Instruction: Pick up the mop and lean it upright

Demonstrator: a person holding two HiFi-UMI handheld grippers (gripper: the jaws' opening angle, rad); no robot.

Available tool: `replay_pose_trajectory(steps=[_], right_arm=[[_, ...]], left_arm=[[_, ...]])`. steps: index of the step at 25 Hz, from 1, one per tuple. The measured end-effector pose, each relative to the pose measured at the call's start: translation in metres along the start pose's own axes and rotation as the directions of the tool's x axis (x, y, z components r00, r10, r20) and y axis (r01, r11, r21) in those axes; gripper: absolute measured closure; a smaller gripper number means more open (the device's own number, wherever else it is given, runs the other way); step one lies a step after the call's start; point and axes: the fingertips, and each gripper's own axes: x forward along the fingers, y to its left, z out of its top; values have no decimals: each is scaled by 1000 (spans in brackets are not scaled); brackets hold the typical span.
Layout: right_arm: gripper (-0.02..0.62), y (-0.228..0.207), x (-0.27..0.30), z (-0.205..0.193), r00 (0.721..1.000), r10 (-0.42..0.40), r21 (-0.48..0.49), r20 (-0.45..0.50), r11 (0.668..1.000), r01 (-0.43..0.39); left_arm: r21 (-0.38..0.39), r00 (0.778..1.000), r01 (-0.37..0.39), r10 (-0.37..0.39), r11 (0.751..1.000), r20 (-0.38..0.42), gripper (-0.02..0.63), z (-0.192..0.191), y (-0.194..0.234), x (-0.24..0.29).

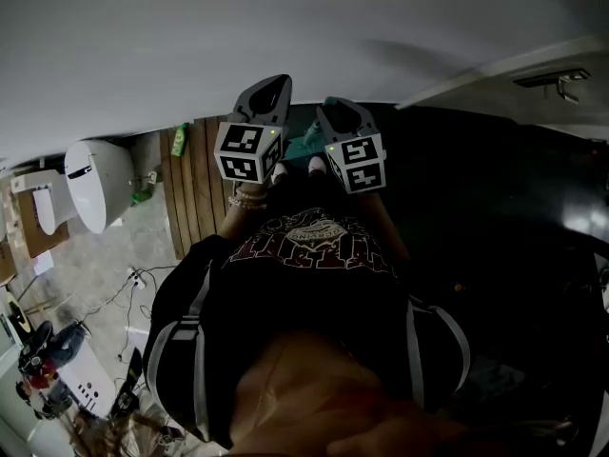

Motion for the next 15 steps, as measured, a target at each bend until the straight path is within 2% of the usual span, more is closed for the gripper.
replay_pose_trajectory(steps=[15], right_arm=[[480, 6, -13, -12, 1000, 18, 0, -2, 1000, -18]], left_arm=[[27, 1000, 22, -22, 999, -17, 560, -4, -15, 9]])
